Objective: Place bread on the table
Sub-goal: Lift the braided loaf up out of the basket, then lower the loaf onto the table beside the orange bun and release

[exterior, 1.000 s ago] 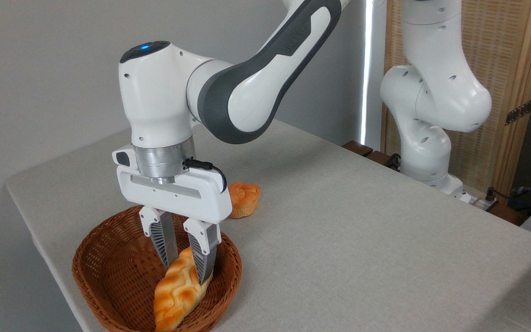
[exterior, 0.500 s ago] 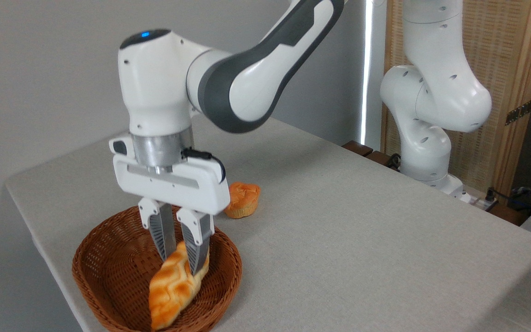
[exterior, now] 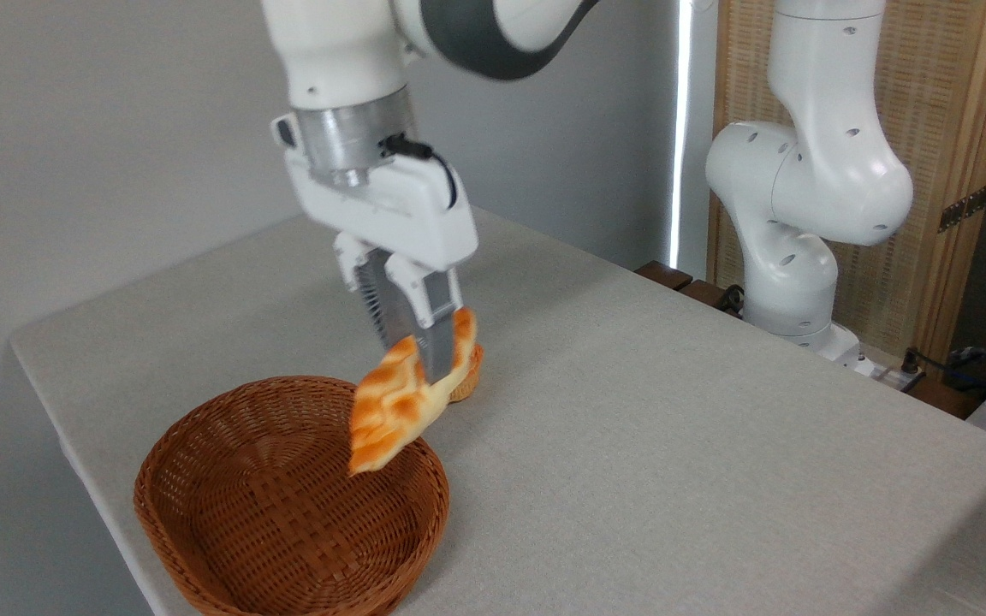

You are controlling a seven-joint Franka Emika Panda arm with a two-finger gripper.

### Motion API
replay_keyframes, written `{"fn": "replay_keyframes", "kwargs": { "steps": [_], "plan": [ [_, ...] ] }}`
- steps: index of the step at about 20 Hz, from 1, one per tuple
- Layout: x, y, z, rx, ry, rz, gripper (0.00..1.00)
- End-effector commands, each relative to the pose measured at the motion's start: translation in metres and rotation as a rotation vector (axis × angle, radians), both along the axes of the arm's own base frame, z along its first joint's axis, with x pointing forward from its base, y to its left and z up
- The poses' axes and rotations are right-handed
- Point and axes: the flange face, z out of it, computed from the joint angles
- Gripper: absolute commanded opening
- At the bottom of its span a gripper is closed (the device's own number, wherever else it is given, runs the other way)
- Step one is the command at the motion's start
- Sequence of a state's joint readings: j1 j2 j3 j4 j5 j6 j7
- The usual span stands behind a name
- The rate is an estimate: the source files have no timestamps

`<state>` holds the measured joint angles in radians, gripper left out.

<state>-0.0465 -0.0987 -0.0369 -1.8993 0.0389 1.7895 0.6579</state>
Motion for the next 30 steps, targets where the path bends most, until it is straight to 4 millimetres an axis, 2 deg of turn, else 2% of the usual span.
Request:
{"fn": "replay_keyframes", "kwargs": {
  "steps": [1, 3, 5, 6, 9, 12, 21, 23, 27, 30],
  "plan": [
    [-0.067, 0.019, -0.011, -0.011, 0.037, -0.17, 0.52],
    [-0.089, 0.025, -0.021, -0.019, 0.042, -0.228, 0.53],
    [-0.094, 0.02, -0.037, -0.024, 0.042, -0.246, 0.6],
    [-0.095, 0.018, -0.051, -0.02, 0.035, -0.252, 0.71],
    [-0.094, 0.018, -0.071, -0.004, 0.014, -0.264, 0.81],
    [-0.091, 0.017, -0.074, -0.004, 0.008, -0.266, 1.0],
    [-0.091, 0.015, -0.074, -0.005, 0.015, -0.257, 1.0],
    [-0.088, 0.014, -0.064, -0.012, -0.006, -0.241, 1.0],
    [-0.069, 0.012, -0.012, -0.023, -0.024, -0.156, 1.0],
    [-0.047, 0.001, 0.038, -0.051, 0.025, -0.127, 1.0]
  ]
}}
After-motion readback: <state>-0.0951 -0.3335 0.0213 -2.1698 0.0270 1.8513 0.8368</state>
